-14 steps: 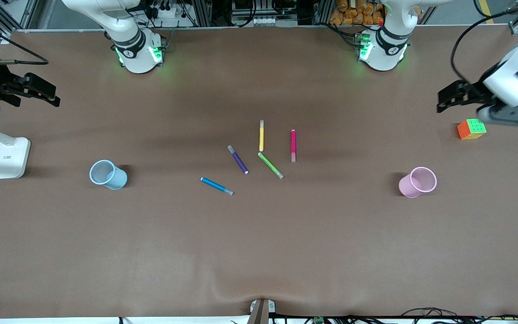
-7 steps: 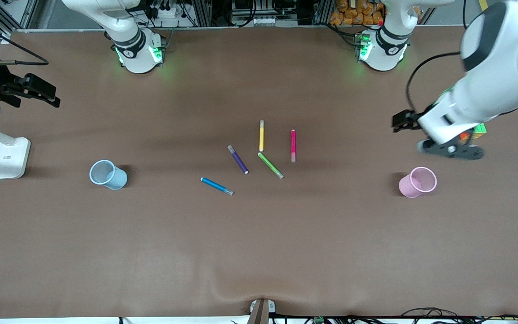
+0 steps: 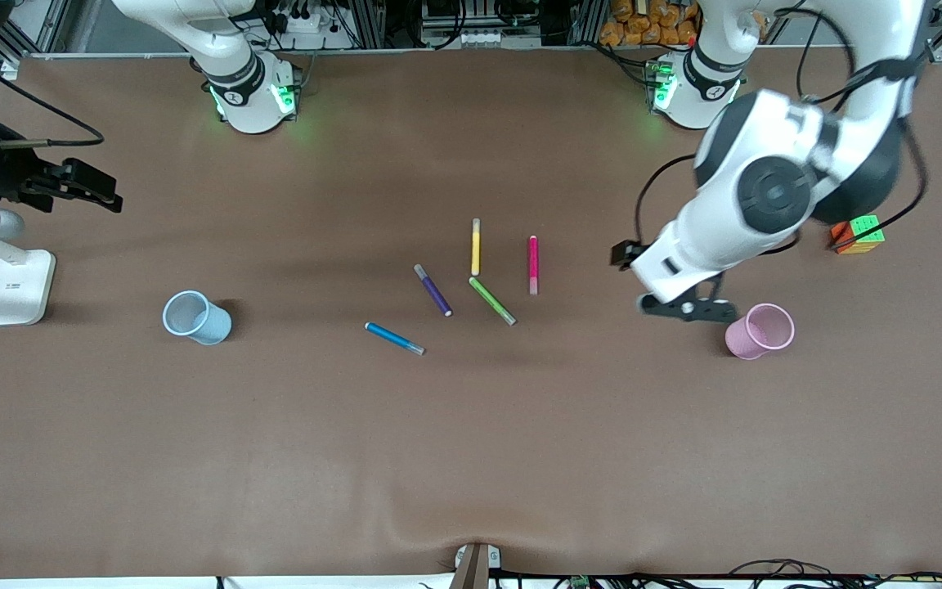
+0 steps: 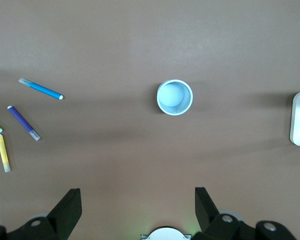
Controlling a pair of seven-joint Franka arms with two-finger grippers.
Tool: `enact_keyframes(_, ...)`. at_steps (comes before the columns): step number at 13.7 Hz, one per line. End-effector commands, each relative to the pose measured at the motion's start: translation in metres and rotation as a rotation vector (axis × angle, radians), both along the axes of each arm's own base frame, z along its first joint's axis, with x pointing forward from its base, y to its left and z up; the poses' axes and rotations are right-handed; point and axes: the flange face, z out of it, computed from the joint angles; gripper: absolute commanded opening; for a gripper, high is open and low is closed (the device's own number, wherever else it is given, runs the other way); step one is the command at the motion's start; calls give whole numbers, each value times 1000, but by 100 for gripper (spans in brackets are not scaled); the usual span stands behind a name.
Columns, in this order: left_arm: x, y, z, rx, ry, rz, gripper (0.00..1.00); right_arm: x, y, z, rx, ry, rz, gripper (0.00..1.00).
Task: Place pink and blue markers in matching cups
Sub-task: 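Move the left gripper over the pink marker, then grasp the pink marker with the left gripper while the right gripper reaches out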
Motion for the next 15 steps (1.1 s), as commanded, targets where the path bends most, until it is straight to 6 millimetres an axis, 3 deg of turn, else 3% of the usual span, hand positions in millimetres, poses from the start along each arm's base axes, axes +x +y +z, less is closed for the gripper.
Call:
enact_keyframes(1,2,-28,-30,-17,25,47,100,4,1,-9,-13,17,-11,100)
enact_keyframes(4,-3,-58,-91,-4,93,33,100,15,10,-27,-15,32,2,100)
enact_keyframes(6,-17,-90,-125,-19,124,10,100,19,15,-31,-16,29,11,100)
enact_keyframes(8,-28,-117,-154,-23,123,54,94,21,15,-37,-16,39,11,100)
enact_keyframes(11,-39,-135,-184,-11,129,73,80,29,25,-54,-18,59,26,100)
enact_keyframes(15,-51,-152,-222,-2,122,75,76,51,42,-104,-16,120,62,100)
